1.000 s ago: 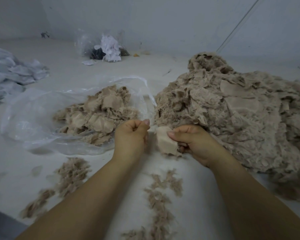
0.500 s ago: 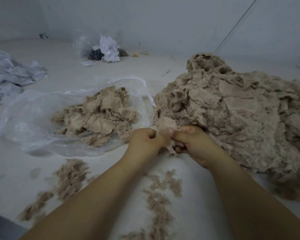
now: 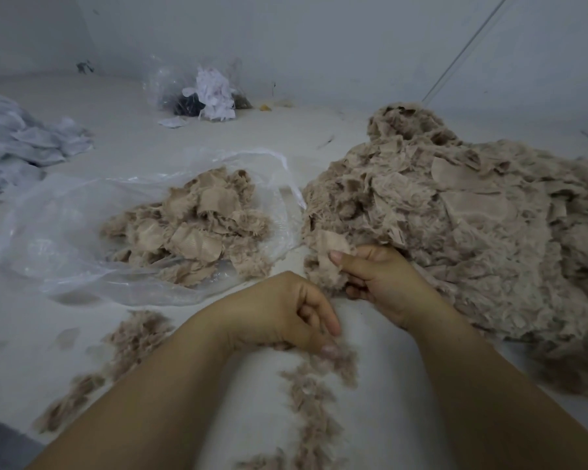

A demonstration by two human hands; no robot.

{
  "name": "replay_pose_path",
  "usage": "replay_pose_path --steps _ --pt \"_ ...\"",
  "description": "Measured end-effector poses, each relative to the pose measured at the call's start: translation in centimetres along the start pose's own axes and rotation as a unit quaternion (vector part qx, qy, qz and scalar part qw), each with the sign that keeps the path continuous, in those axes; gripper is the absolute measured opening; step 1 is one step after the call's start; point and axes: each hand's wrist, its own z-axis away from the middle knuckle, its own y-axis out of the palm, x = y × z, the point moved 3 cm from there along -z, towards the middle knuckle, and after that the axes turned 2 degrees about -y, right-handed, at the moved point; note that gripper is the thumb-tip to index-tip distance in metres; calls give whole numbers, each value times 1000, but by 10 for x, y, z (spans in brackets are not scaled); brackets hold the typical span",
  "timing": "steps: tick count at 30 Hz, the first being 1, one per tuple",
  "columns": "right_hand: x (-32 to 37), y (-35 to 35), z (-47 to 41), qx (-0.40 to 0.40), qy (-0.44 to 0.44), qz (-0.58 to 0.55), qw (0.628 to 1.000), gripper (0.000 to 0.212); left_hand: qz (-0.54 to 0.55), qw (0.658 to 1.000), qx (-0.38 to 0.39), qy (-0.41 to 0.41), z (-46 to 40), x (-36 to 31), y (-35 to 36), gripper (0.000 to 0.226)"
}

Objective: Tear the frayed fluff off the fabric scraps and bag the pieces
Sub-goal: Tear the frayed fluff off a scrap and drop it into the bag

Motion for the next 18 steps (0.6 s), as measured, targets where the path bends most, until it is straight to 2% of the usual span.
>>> replay_pose_path --steps 2,4,5,8,10,11,14,18 --pt "0 -1 1 19 -5 14 1000 33 63 993 -102 -20 -3 0 -7 44" --pt "0 -1 1 31 -17 37 999 38 106 971 -214 -31 -7 -1 -8 51" --pt "0 -1 1 36 -20 52 998 39 101 964 -245 -28 -8 -2 -6 50" --pt "0 1 1 42 -24 64 997 40 78 963 -256 -20 -12 -1 2 42" --pt "0 0 1 25 -14 57 998 65 138 962 -235 -19 -12 2 -1 34" --pt "1 1 1 20 -10 53 998 67 181 958 -224 -15 -10 4 -4 31" --pt "1 1 0 17 -9 48 999 45 289 928 -234 -22 -6 8 -15 26" --pt "-1 0 0 6 -8 35 999 47 323 910 -259 -35 -7 9 -15 30"
